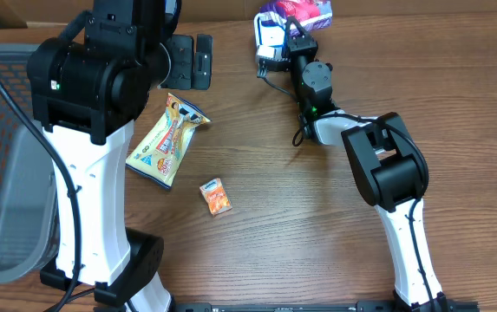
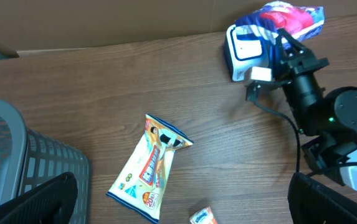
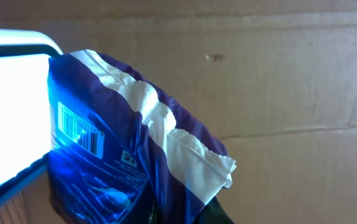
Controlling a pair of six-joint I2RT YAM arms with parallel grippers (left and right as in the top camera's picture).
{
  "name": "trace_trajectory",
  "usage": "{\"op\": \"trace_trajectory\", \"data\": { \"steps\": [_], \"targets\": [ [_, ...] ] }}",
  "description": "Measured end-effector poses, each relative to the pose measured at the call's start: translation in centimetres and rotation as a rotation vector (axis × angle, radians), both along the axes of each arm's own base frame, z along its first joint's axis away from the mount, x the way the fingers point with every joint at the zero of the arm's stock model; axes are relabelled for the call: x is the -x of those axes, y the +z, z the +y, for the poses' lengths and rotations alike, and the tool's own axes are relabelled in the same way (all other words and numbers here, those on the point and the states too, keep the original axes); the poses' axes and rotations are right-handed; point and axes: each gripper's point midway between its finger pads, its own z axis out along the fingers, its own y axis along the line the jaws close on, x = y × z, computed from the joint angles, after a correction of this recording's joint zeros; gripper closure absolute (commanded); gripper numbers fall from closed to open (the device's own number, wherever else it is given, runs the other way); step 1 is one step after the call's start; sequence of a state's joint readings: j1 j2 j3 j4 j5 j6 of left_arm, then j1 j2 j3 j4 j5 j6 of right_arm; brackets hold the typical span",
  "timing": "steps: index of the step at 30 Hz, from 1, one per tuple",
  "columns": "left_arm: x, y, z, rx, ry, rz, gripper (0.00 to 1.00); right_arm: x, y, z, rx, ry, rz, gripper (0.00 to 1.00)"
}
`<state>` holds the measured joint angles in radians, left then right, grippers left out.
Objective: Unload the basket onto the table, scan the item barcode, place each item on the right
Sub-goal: 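Hold the purple pack's barcode in front of the scanner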
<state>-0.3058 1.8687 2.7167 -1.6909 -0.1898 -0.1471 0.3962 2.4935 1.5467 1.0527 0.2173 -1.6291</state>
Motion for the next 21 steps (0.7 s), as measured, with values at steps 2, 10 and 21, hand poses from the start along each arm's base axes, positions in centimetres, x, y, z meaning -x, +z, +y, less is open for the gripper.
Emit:
{"op": "trace_trajectory", "data": {
  "steps": [2, 10, 21],
  "targets": [
    [0.0, 0.0, 0.0, 0.0, 0.0, 0.0, 0.0, 0.2, -0.3, 0.6, 0.003, 0.004, 0.003, 0.96],
    [0.0, 0.0, 0.0, 0.0, 0.0, 0.0, 0.0, 0.7, -0.4, 1.8, 0.011, -0.01, 0.003, 0.96],
    [0.0, 0.0, 0.0, 0.0, 0.0, 0.0, 0.0, 0.6, 1.9, 0.9, -0.009, -0.064, 0.027, 0.96]
  ]
}}
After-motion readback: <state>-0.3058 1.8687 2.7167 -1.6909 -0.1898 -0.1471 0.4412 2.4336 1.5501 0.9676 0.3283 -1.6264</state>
